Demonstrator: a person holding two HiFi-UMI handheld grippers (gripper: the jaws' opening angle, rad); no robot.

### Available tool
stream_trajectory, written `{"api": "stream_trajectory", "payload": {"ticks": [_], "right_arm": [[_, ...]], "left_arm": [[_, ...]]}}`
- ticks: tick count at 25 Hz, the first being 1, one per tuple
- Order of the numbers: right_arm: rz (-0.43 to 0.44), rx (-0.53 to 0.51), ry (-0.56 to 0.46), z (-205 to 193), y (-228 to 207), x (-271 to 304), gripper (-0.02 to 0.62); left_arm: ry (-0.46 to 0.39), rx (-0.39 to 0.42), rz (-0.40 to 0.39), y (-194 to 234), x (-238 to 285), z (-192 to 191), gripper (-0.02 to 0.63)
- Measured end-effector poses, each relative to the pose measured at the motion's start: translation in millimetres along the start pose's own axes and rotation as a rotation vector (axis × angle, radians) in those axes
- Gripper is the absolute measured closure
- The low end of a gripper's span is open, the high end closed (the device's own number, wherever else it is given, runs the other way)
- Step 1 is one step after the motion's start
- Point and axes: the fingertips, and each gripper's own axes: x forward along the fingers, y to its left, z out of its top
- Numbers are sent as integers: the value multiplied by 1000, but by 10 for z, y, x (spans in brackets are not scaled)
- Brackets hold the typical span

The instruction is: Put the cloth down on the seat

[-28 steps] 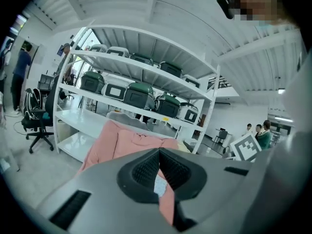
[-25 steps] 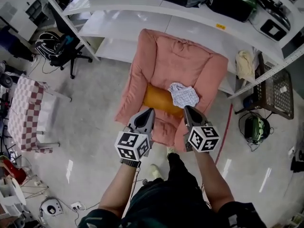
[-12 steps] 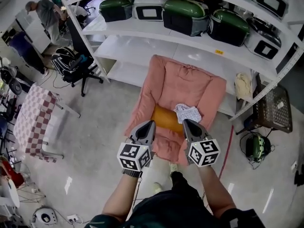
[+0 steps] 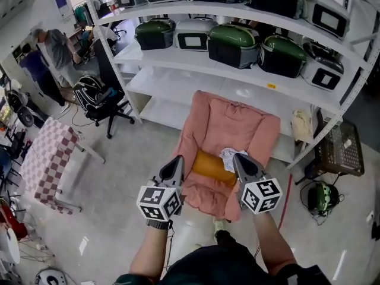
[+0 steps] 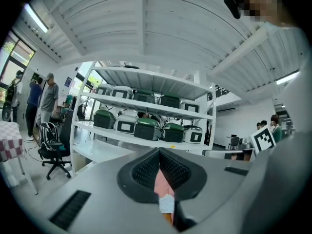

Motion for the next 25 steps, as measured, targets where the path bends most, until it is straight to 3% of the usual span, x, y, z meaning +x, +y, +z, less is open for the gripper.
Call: {"api": "stream_trajectory", "payload": {"ticks": [10,25], "right_arm": [[0,-22,-76,399,105,-139,591],[19,-65,-81,500,263,-259,591]], "left_arm": [[-81,26,40,64,-284,433,600],[-116,40,55,95,-515,573,600]]}}
